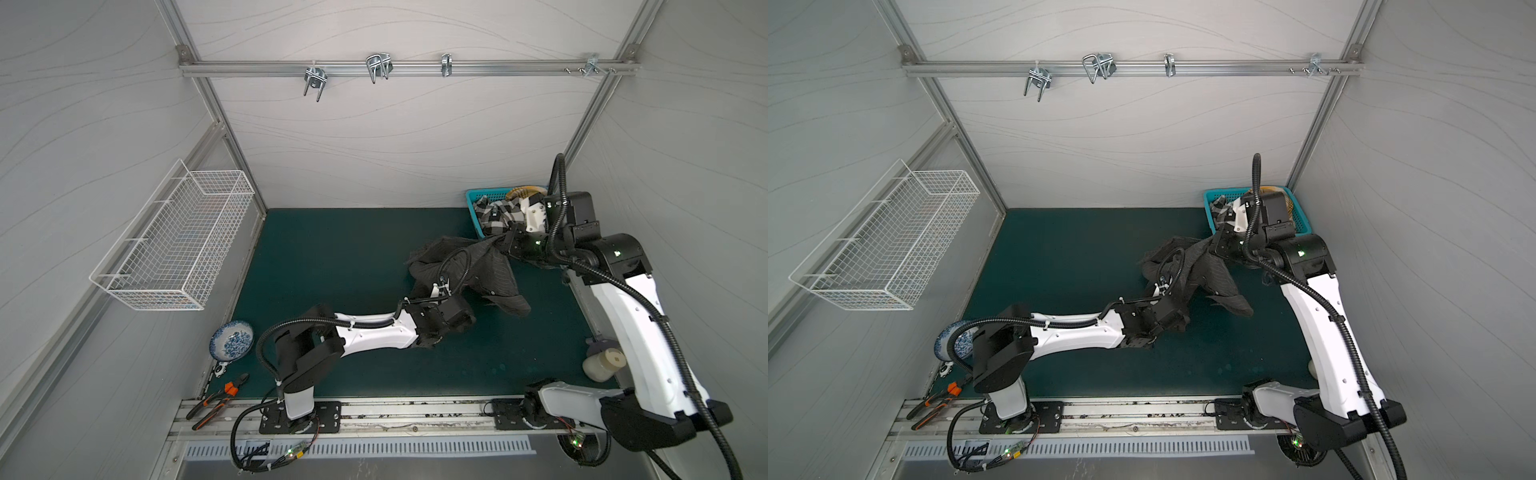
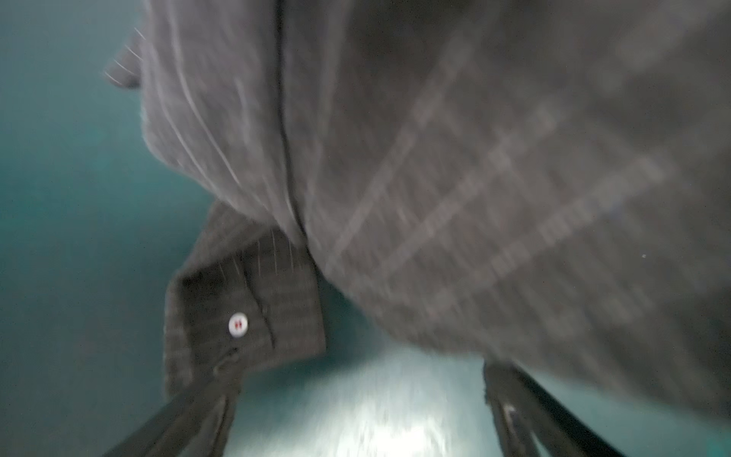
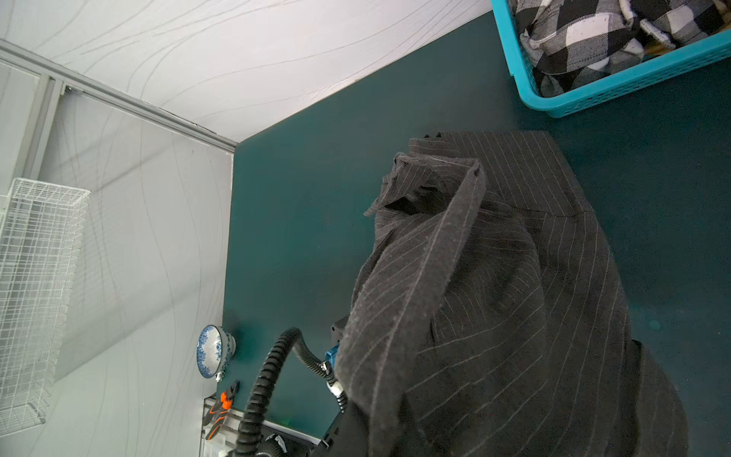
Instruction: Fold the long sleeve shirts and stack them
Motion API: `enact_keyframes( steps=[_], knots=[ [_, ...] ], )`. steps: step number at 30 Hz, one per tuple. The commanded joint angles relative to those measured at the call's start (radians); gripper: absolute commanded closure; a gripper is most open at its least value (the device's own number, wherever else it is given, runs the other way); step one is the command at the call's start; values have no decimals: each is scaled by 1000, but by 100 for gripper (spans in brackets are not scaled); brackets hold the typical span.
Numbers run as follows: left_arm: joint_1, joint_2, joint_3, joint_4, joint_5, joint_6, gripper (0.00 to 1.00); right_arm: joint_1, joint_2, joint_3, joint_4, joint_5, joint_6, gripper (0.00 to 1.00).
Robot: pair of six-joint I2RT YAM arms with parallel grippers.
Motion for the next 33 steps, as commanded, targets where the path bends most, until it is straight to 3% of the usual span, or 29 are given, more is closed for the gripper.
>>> enact_keyframes(
  steps=[1,5,7,9,10,13,16,19,22,24,27,30,33],
  knots=[
    [-1,47,75,-22,-166,-37,15,-22,-10,48,-29,-24,7,100],
    [16,64,81,-67,-198,-64,60,-86,-13,54,-37,-47,-13,100],
    [45,54,48,-71,-163,-93,71,-128,-18,36,-25,-83,-15,100],
    [95,35,4,-71,-99,-108,97,-154,-27,-2,0,-104,-14,100],
    [119,15,-16,-89,-94,-108,100,-159,-27,-23,14,-109,-14,100],
    [183,-103,-94,-70,-138,1,100,-163,-8,-92,105,-111,-40,100],
    [318,-259,-126,20,-143,251,100,-185,94,-90,247,-119,-91,100],
    [517,-363,-2,62,-129,478,100,-255,251,56,384,-161,-99,100],
    [670,-374,242,52,-84,598,100,-301,402,327,439,-192,-55,100],
    [691,-361,389,99,-97,717,100,-310,473,517,454,-226,-31,100],
    [691,-382,501,119,-108,826,100,-318,490,619,531,-280,4,100],
    [691,-478,433,125,-130,846,100,-323,406,531,572,-305,1,100],
    [685,-617,252,79,-105,787,100,-322,243,270,637,-299,-22,100]
  ],
)
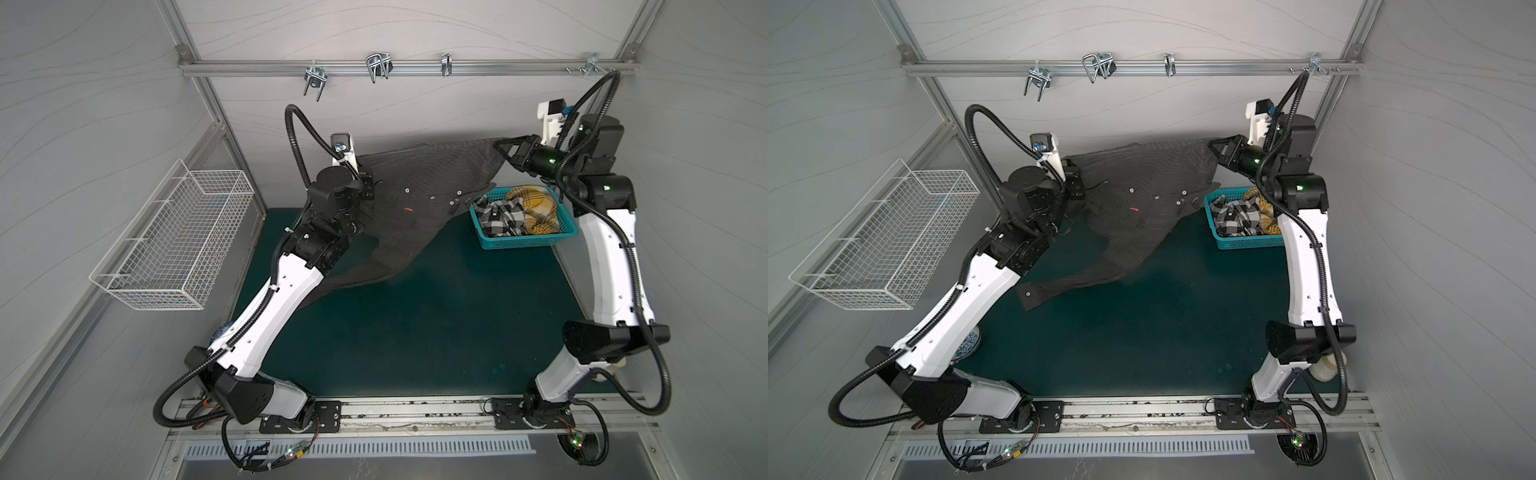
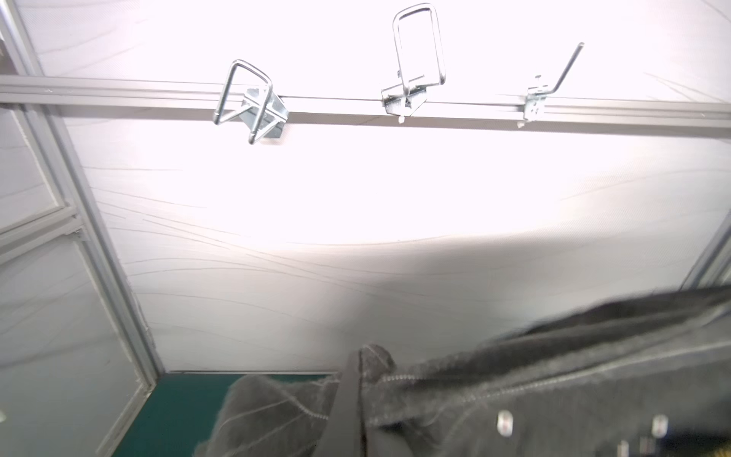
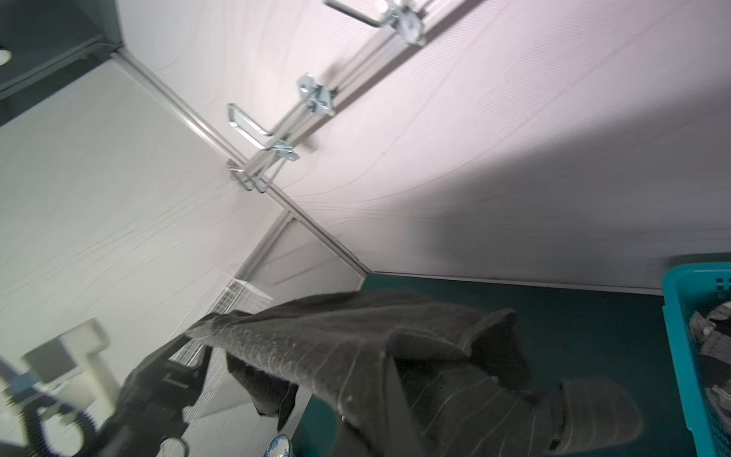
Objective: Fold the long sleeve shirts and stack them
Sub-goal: 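Lift the shirt with both grippers and lay it flat on the table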
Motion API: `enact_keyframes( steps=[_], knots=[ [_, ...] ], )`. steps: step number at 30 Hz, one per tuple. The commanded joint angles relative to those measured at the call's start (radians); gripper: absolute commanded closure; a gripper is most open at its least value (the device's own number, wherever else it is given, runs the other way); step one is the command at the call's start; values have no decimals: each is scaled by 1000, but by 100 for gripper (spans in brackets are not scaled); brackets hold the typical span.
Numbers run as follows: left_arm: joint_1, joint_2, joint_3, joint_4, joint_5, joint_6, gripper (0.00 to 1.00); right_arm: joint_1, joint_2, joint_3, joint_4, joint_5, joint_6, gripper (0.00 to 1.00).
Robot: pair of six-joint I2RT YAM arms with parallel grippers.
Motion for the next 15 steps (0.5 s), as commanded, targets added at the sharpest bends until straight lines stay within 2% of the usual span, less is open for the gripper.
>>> enact_keyframes(
  steps=[1,3,5,8,9,10,11,12,13,15],
  knots=[
    [43,-205,-185,-54,-172,-22,100,-86,-176,-281,100,152,-3,100],
    [5,-323,-329,-168,-148,-127,100,-85,-283,-506,91,155,-13,100],
    [-81,-432,-476,-299,-125,-228,100,-64,-397,-765,79,192,-13,100],
    [-217,-486,-632,-552,-27,-475,100,-11,-515,-1146,103,282,2,100],
    [-262,-489,-673,-628,-36,-566,94,8,-531,-1231,96,324,5,100],
    [-307,-497,-721,-694,-8,-671,64,21,-537,-1317,100,346,8,100],
    [-323,-509,-776,-738,64,-749,40,24,-537,-1384,102,354,8,100],
    [-324,-527,-815,-805,118,-868,32,23,-534,-1429,101,357,7,100],
    [-323,-551,-832,-871,156,-963,30,24,-539,-1470,103,356,2,100],
    [-323,-642,-826,-1042,141,-1153,20,35,-551,-1521,95,353,-6,100]
  ],
)
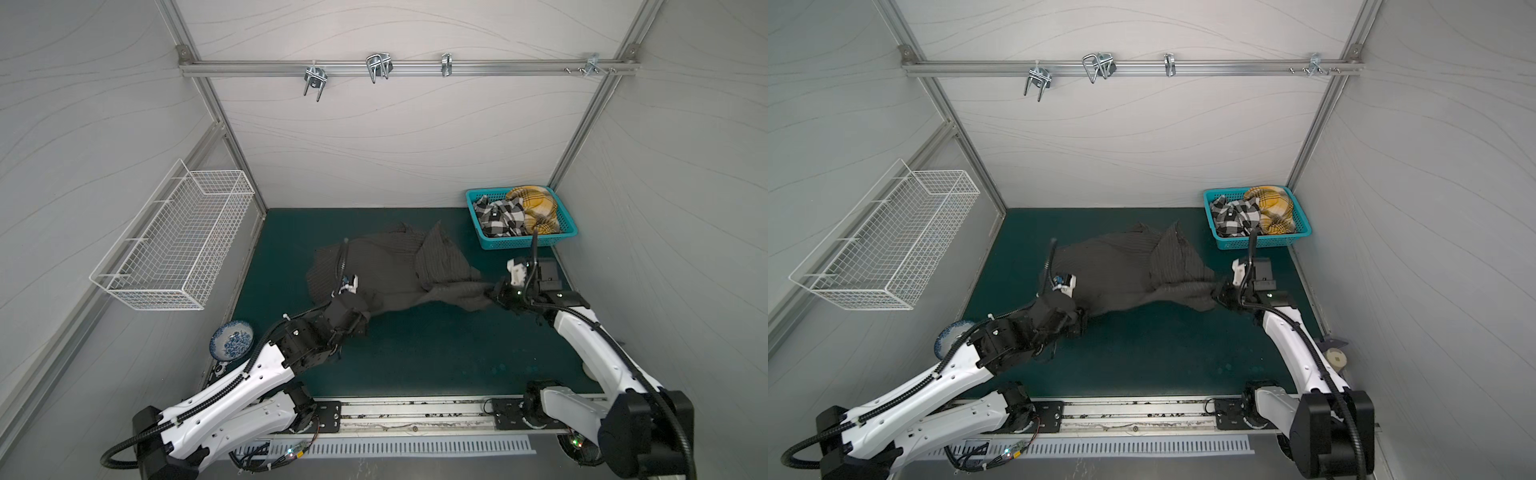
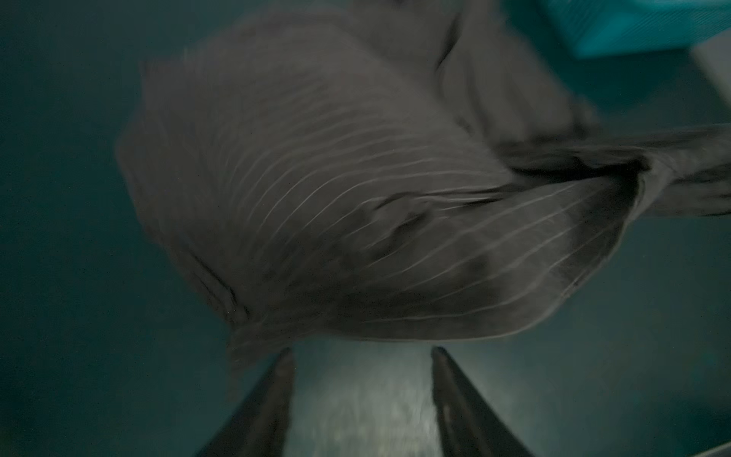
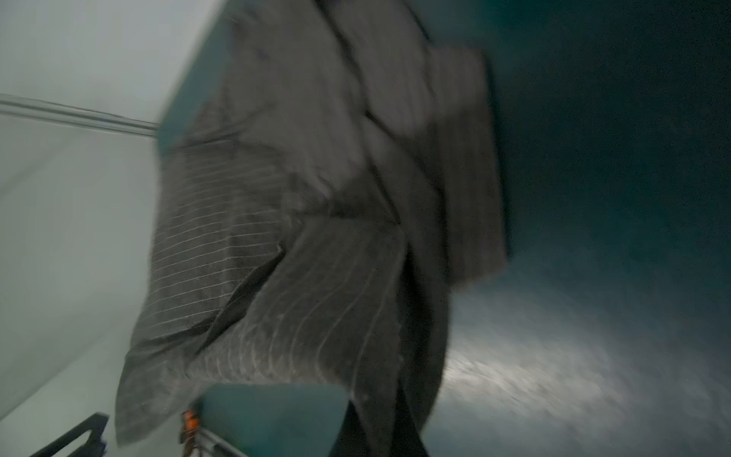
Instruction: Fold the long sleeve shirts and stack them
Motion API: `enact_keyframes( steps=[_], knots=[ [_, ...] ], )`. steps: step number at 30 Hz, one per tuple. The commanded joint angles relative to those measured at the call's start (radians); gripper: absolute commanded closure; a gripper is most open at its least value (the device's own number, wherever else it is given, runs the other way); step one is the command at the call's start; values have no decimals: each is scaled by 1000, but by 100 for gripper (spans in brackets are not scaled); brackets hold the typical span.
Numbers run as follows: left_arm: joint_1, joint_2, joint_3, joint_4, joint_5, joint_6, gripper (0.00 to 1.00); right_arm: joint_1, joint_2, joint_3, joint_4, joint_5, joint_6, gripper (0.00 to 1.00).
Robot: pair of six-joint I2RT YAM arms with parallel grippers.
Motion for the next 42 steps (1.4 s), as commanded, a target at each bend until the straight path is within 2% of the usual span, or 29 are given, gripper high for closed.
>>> enact_keyframes(
  steps=[1,3,4,6,7,8,10,13,15,20,21,24,25,27,29,32,35,39,42],
  knots=[
    [-1,-162,46,-367,-18,-473,17,18,-51,-29,20,90,-10,100],
    [33,-219,89,-409,-33,-515,10,32,-62,-43,5,99,-17,100],
    [82,-206,114,-415,-4,-510,9,37,-66,-47,-4,98,-22,100],
    [232,-119,126,-389,172,-462,8,43,-68,-46,-20,96,-26,100],
    [295,-81,106,-365,267,-447,11,47,-73,-43,-29,95,-26,100],
    [372,-46,69,-330,379,-444,18,56,-75,-37,-44,95,-28,100],
    [440,-36,-15,-246,463,-473,20,77,-79,-25,-67,100,-29,100],
    [485,-13,-73,-114,442,-477,21,126,-75,-8,-97,126,-40,100],
    [525,79,-67,-61,435,-453,25,151,-61,-3,-114,156,-49,100],
    [663,445,-46,142,518,-387,46,164,1,-21,-130,155,-59,100],
    [683,517,-24,174,525,-369,50,173,8,-29,-136,157,-56,97],
    [703,684,91,186,481,-310,52,193,-2,-47,-177,157,-14,64],
    [709,732,131,184,470,-290,52,201,-14,-49,-196,167,3,56],
    [731,838,213,181,460,-244,53,207,-36,-45,-225,170,22,45],
    [756,947,291,186,471,-199,54,207,-47,-26,-237,157,23,27],
    [782,1078,398,170,477,-148,57,205,-19,34,-244,134,4,25],
    [811,1140,489,130,442,-97,60,187,70,120,-248,96,-35,25],
    [877,1130,586,54,352,-40,50,175,197,216,-249,71,-94,25],
    [898,1026,598,-17,322,-11,37,178,278,266,-241,76,-113,25]
  ],
)
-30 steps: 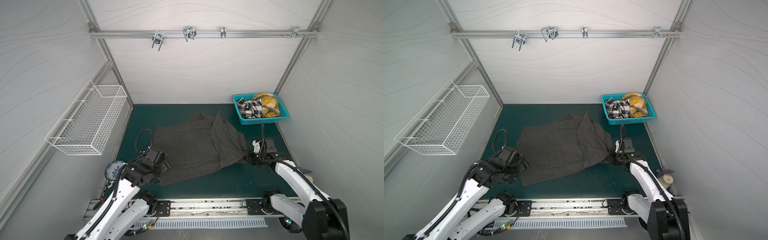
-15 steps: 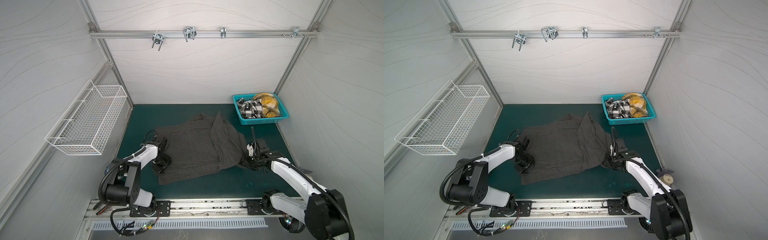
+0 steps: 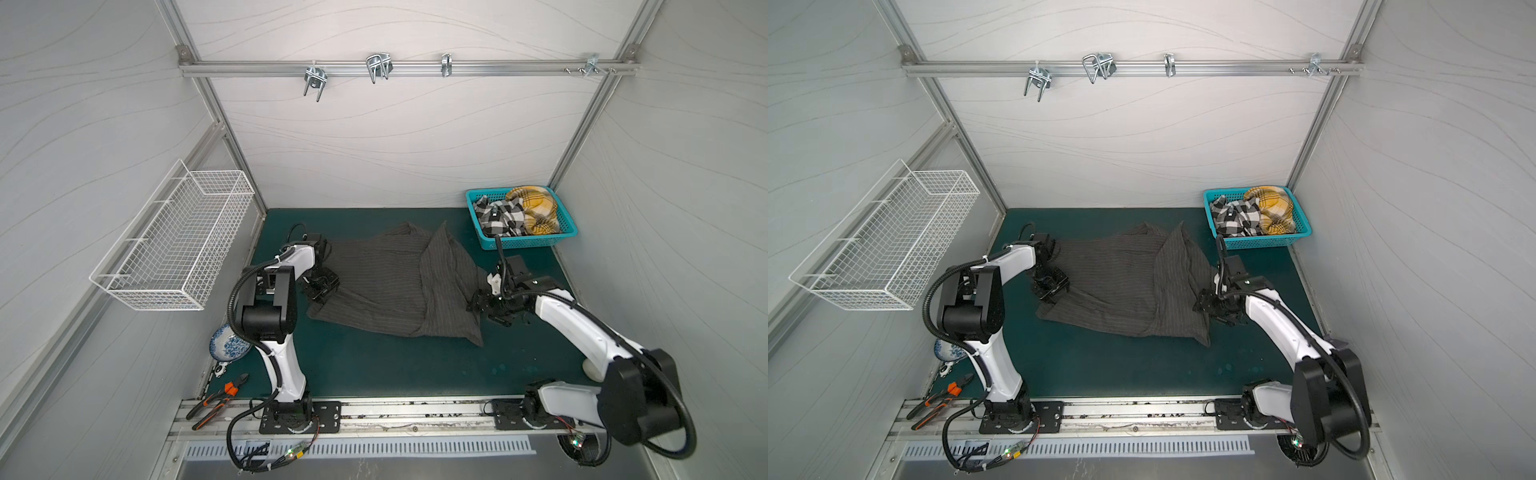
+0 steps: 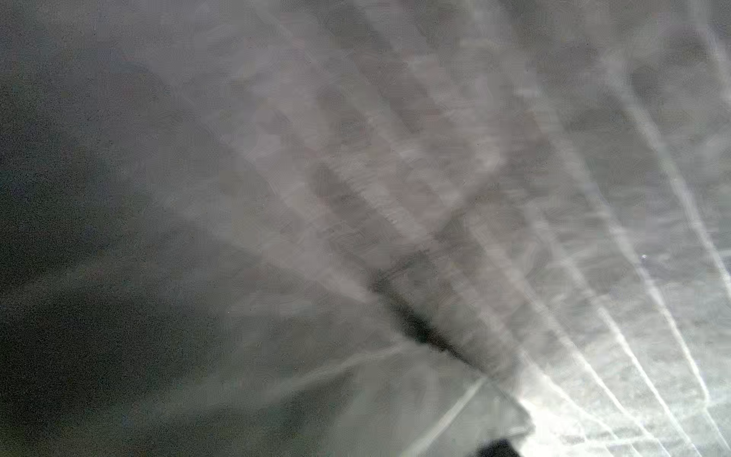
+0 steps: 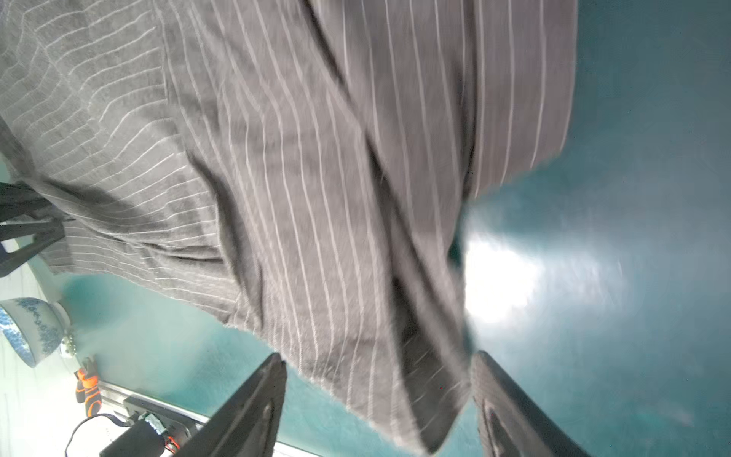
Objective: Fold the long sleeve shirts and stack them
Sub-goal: 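Grasp the shirt's near corners with the left and right grippers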
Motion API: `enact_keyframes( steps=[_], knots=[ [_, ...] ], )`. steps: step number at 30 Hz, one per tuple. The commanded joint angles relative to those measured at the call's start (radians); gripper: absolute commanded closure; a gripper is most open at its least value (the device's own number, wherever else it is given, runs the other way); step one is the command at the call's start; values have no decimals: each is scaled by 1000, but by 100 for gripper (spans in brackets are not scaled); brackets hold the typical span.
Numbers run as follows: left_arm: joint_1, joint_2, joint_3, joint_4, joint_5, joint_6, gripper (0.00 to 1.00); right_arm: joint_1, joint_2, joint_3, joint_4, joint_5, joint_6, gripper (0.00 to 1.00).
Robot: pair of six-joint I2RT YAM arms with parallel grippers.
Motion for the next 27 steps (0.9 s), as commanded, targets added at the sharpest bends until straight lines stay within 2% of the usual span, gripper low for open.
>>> enact_keyframes(
  steps=[1,4,5,8,10,11,14,20,23,27],
  knots=[
    [24,-143,-15,-46,-110,66,32,0,69,50,-21,-8,-49,26],
    [42,-375,-204,-55,-102,31,21,2,93,72,-19,9,-58,27],
    [70,-439,-276,-46,-68,20,13,2,94,73,-13,9,-58,27],
    [180,-535,-437,62,93,21,3,9,87,58,2,-10,-47,30],
    [235,-528,-457,112,171,24,6,26,72,39,8,-14,-36,32],
    [251,-512,-455,144,208,35,11,37,60,24,14,-14,-30,33],
    [268,-446,-420,188,235,45,19,51,25,-27,37,-29,-5,37],
    [290,-314,-364,246,240,43,24,71,-39,-90,55,-52,10,38],
    [296,-254,-343,246,237,40,34,70,-62,-99,42,-56,5,37],
    [300,-220,-349,272,229,46,38,70,-111,-117,33,-60,11,36]
  ],
)
